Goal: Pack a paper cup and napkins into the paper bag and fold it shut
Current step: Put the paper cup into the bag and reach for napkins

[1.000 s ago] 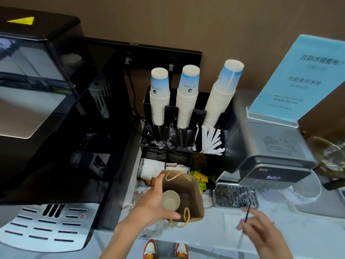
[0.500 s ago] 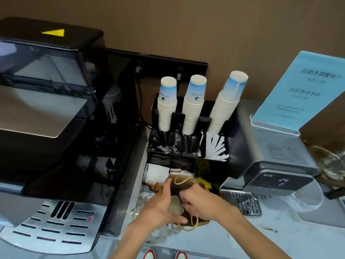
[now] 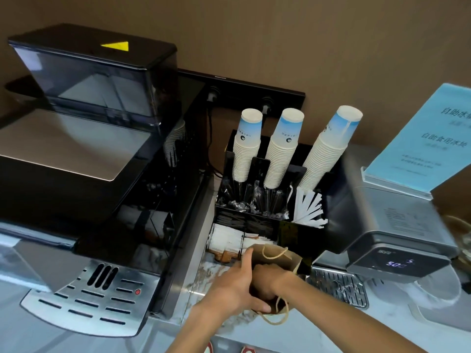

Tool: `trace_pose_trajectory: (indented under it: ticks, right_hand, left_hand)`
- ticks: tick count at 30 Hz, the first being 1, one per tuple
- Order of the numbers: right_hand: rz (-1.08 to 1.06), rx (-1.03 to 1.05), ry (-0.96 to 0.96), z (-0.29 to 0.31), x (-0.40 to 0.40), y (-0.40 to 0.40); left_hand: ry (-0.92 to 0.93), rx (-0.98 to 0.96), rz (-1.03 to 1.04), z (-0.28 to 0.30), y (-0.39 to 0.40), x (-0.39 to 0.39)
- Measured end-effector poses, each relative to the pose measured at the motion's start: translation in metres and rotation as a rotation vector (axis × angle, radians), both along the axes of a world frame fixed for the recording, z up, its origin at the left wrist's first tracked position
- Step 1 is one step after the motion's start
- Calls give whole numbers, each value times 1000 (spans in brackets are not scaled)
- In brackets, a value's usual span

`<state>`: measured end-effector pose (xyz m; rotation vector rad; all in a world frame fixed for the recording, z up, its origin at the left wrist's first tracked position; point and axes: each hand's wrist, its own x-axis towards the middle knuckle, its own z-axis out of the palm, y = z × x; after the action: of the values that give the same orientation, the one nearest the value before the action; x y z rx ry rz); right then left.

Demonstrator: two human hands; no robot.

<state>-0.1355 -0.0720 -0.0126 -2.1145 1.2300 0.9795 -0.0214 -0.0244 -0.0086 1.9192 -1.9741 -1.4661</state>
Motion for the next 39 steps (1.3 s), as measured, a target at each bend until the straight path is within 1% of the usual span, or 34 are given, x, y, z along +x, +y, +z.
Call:
trace_pose_trajectory:
  ticks: [5, 8, 10, 15, 19, 21, 22, 24, 27, 28, 29, 30, 32, 34, 36, 37, 38, 39]
  right_hand:
    - [-237, -61, -105, 14, 3, 14]
    - [-310, -75, -156, 35, 5, 20]
    - [-349, -30, -195, 48, 5, 20]
    - [-241, 93, -174, 60, 10, 18]
    - [-76, 130, -134, 70, 2, 13]
    - [-1, 143, -176, 76, -10, 6]
    - [0, 142, -241, 79, -19, 3]
    - [-133, 170, -426, 86, -47, -4]
    - [-467, 213, -776, 96, -112, -3]
    - [-573, 240, -871, 95, -137, 1]
    - [-675, 266, -919, 88, -160, 6]
    - [-774, 271, -896, 75, -181, 11]
    - [-973, 257, -730, 32, -216, 24]
    - [-1219, 205, -590, -22, -238, 40]
    - [-1493, 40, -475, -74, -253, 50]
    - [-1581, -62, -405, -93, -256, 53]
    - [-1621, -141, -321, -107, -257, 55]
    - [-1617, -188, -230, -119, -256, 55]
  left_hand:
    - [10, -12, 6, 1, -1, 0]
    - [3, -17, 17, -2, 0, 1]
    - [-15, -9, 27, -4, -1, 3]
    - [-30, 6, 32, -5, -2, 9]
    - [-48, 3, 7, -5, -2, 8]
    - [-53, 12, -2, -4, -3, 8]
    - [-48, 14, -3, -4, -3, 8]
    - [-40, 11, 4, -3, -3, 7]
    - [-2, 5, 33, -4, -4, 7]
    - [20, 9, 46, -4, -4, 7]
    - [37, 15, 57, -4, -5, 8]
    - [47, 18, 66, -5, -6, 9]
    - [54, 19, 74, -6, -8, 10]
    - [61, 24, 77, -7, -9, 10]
    - [60, 28, 79, -8, -10, 9]
    - [61, 27, 77, -8, -11, 9]
    - [61, 27, 73, -8, -11, 9]
    - [56, 26, 69, -8, -11, 8]
